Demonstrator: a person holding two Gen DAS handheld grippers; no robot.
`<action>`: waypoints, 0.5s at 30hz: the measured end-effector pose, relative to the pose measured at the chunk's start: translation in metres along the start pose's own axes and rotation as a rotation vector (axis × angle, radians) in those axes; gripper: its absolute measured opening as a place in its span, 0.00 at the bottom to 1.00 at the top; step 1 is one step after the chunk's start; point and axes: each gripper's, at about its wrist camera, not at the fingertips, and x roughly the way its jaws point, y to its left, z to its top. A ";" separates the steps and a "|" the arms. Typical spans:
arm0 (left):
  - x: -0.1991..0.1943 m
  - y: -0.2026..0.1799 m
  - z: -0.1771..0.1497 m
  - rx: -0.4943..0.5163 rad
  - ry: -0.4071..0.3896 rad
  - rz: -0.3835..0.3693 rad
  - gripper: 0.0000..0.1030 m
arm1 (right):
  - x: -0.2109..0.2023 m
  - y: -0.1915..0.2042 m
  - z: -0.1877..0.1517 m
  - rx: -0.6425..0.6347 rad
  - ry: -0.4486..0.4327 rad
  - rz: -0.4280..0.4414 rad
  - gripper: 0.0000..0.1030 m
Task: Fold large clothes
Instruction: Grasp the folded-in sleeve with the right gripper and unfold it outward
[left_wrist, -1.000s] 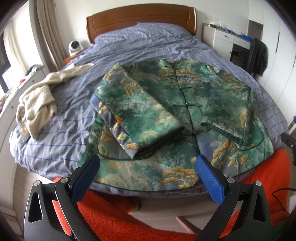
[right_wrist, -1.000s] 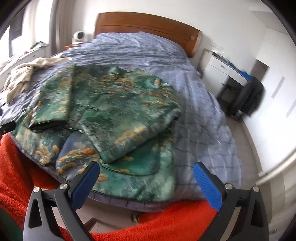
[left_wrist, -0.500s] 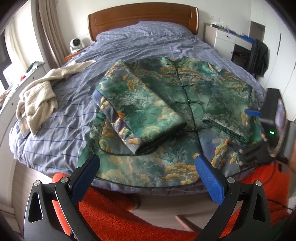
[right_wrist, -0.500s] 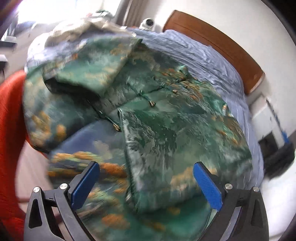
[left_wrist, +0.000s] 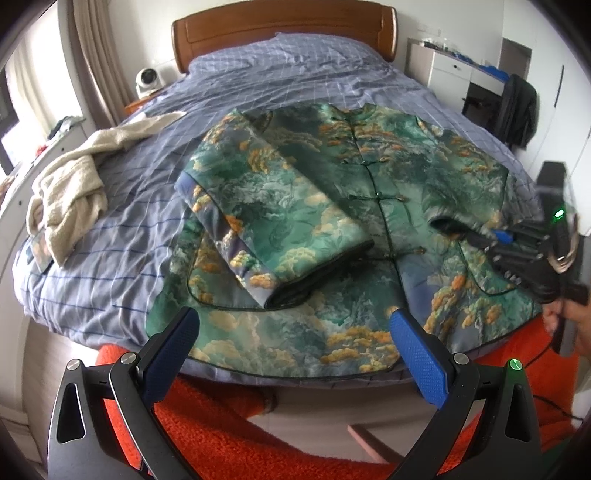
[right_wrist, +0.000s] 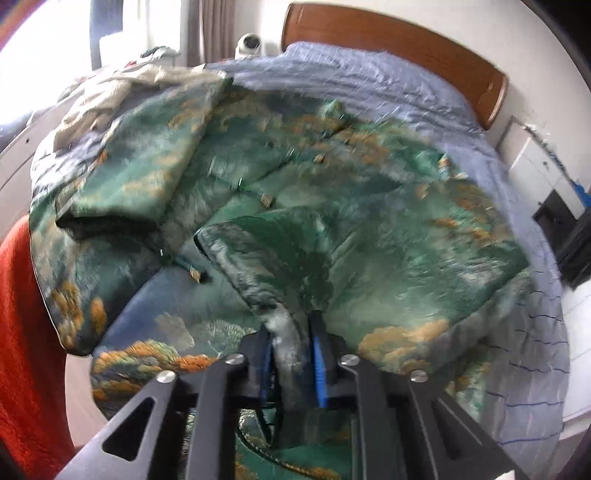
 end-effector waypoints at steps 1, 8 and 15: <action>-0.001 0.000 0.000 0.002 -0.007 0.004 1.00 | -0.010 -0.003 0.001 0.022 -0.022 -0.003 0.13; 0.002 0.002 0.001 -0.004 -0.003 0.003 1.00 | -0.104 -0.072 0.011 0.254 -0.224 -0.116 0.12; 0.004 -0.003 0.006 0.007 -0.006 -0.012 1.00 | -0.183 -0.180 -0.008 0.478 -0.343 -0.319 0.12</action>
